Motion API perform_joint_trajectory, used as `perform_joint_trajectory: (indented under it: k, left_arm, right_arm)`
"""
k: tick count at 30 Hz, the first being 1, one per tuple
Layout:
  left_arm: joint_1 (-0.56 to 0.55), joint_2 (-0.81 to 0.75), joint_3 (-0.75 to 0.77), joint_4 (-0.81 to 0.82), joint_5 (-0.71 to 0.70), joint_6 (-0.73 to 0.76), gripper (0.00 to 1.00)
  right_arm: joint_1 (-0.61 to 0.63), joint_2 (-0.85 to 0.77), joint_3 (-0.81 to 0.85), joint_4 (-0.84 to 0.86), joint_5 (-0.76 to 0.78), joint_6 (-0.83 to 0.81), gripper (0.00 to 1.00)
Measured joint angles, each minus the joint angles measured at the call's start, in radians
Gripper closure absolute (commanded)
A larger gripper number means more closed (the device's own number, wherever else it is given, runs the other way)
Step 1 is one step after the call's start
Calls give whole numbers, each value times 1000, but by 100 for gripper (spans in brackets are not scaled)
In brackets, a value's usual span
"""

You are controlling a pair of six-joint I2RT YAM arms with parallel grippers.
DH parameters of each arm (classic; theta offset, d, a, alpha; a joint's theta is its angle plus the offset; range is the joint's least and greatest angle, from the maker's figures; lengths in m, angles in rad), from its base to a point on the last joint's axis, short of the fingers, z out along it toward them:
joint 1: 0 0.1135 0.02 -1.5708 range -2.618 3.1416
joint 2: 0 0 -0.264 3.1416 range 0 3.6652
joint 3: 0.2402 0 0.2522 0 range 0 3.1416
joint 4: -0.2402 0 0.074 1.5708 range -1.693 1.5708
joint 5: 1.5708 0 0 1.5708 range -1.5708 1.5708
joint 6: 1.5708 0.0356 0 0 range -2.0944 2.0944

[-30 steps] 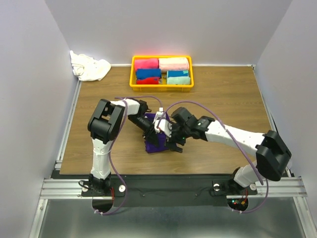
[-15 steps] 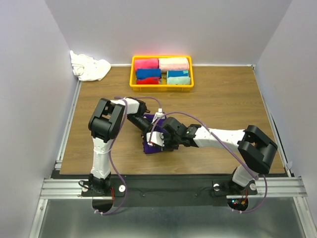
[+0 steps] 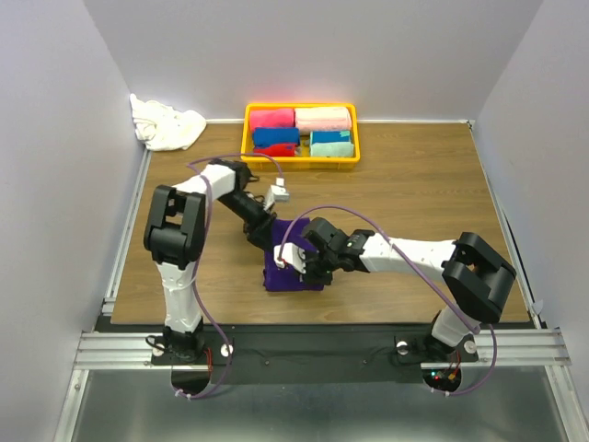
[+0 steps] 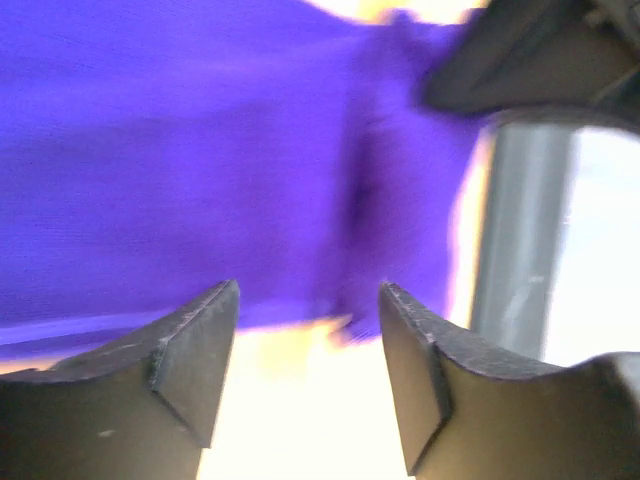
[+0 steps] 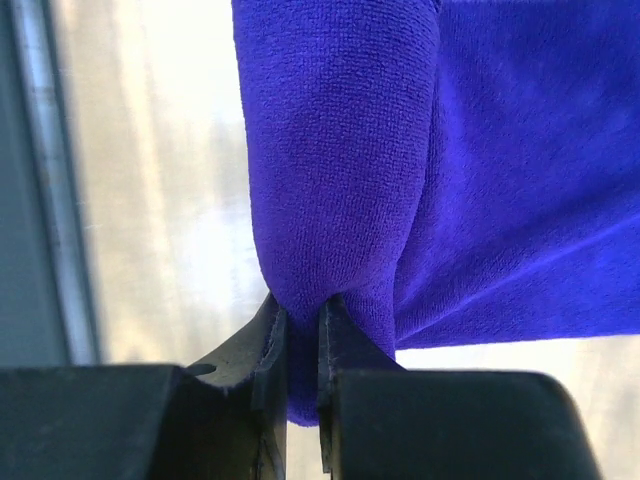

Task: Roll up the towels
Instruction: Roll the towel

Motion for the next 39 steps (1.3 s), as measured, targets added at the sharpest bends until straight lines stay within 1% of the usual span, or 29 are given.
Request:
perform_joint_trajectory:
  k: [1, 2, 5, 7, 9, 12, 15, 18, 19, 20, 21, 24, 26, 29, 32, 36, 38, 39]
  left_arm:
    - [19, -9, 16, 2, -13, 4, 28]
    - [66, -16, 27, 4, -23, 6, 26]
    - [171, -51, 35, 30, -40, 2, 25]
    - [245, -89, 32, 57, -51, -10, 23]
    - [309, -155, 2, 128, -68, -39, 21]
    - [337, -301, -110, 240, -113, -68, 18]
    - [307, -512, -233, 316, -158, -77, 17]
    - [221, -744, -369, 404, -232, -65, 15]
    - [167, -828, -419, 423, -258, -58, 12]
    - [127, -878, -450, 431, -275, -55, 10]
    - [53, -949, -505, 456, -300, -53, 8]
    - [-105, -1090, -640, 500, -378, -51, 7]
    - [-231, -1146, -725, 520, -447, -53, 6]
    - [-397, -1142, -792, 554, -537, -70, 6]
    - [-521, -1092, -805, 608, -603, -97, 5]
    - [-590, -997, -805, 685, -648, -117, 5]
    - [-602, -949, -805, 717, -667, -117, 8]
    - [-608, -931, -805, 731, -678, -117, 13]
  right_arm:
    - [-2, 0, 0, -14, -15, 13, 99]
    - [-3, 0, 3, -27, -34, 31, 100]
    - [-24, 12, 24, -86, -113, 94, 99]
    - [-51, 53, 65, -130, -183, 138, 99]
    - [-81, 103, 111, -171, -251, 172, 99]
    - [-129, 178, 179, -226, -345, 215, 100]
    - [-162, 243, 236, -278, -428, 250, 99]
    - [-189, 307, 284, -330, -520, 273, 99]
    - [-203, 341, 307, -345, -545, 278, 99]
    - [-215, 364, 326, -368, -574, 280, 99]
    - [-226, 389, 346, -391, -602, 282, 99]
    - [-246, 454, 389, -435, -668, 285, 99]
    - [-258, 495, 410, -463, -715, 285, 99]
    - [-274, 542, 432, -505, -767, 283, 99]
    - [-288, 582, 459, -543, -797, 274, 99]
    - [-307, 625, 475, -585, -824, 257, 99]
    - [-315, 637, 477, -602, -833, 249, 100]
    - [-318, 642, 481, -610, -836, 245, 99]
